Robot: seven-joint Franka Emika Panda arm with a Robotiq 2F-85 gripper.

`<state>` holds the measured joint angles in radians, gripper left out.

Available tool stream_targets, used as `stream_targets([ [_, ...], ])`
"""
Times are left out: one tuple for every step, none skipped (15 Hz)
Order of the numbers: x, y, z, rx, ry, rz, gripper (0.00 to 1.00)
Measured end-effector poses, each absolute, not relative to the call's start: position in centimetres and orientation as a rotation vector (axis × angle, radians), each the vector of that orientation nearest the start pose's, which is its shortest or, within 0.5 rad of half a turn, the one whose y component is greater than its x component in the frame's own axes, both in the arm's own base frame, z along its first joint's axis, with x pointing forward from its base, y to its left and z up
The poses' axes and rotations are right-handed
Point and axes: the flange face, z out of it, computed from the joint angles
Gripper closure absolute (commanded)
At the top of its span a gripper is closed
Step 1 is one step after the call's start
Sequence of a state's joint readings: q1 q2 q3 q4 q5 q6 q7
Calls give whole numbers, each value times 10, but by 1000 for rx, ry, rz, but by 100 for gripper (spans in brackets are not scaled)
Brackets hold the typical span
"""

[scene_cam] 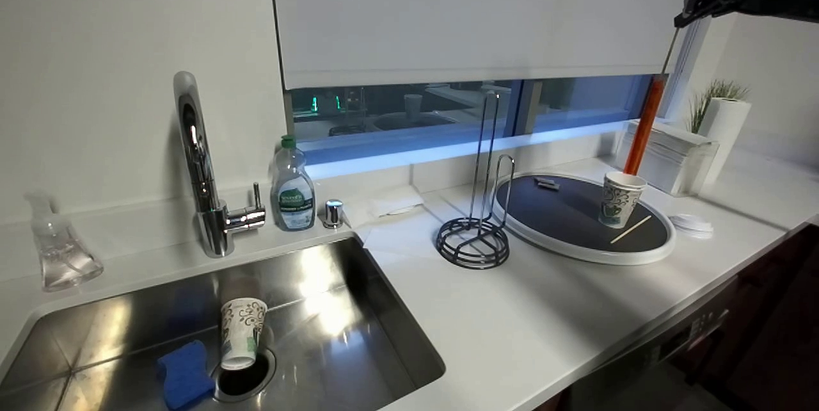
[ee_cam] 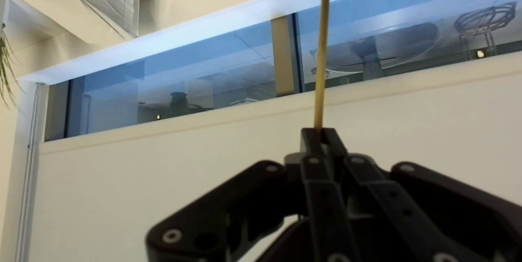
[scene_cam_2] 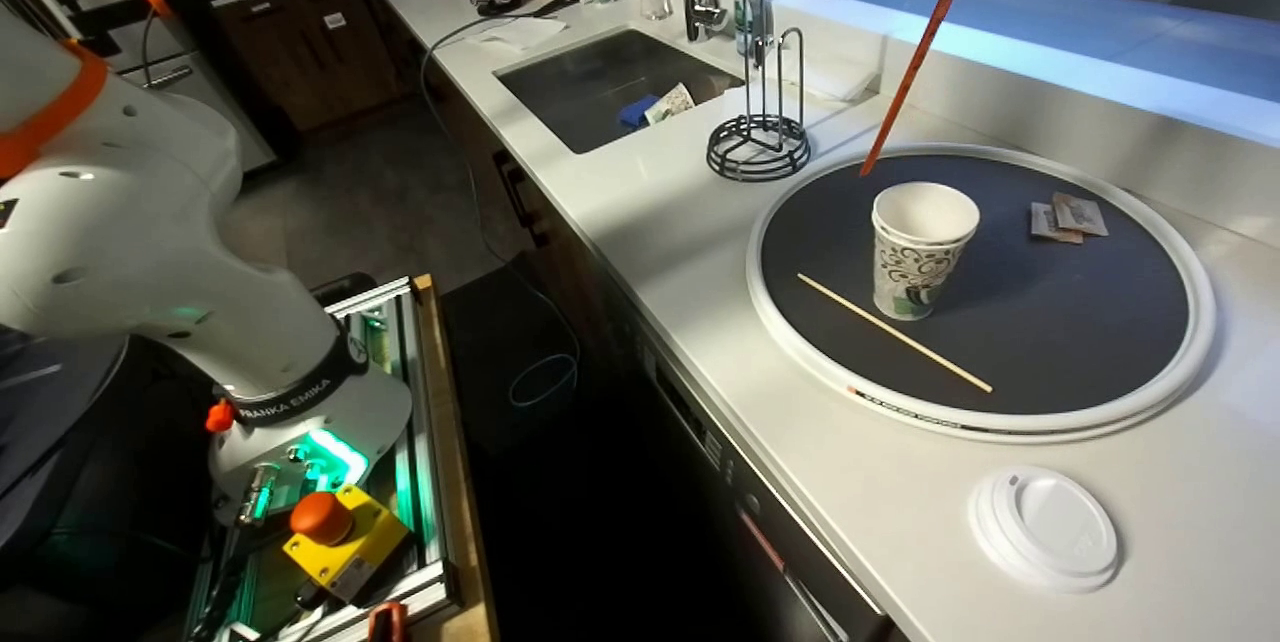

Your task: Remove the stirrer from the orange packet and put it on the left side of the tray.

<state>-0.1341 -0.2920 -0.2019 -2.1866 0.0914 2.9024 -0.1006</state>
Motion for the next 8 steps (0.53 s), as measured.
stream_targets([
  [483,-188,629,-2797,475,-1554,98],
  [484,-189,626,-2808,483,-1541,98],
  [486,-192,620,-2818,498,-1517,98],
  [487,-194,617,-2822,509,-1506,98],
  [487,-195,617,-2820,515,-1508,98],
  [485,-195,623,-2808,515,-1534,98],
  [481,-193,634,-2787,511,-1577,98],
  [476,-191,645,-2764,505,-1621,98],
])
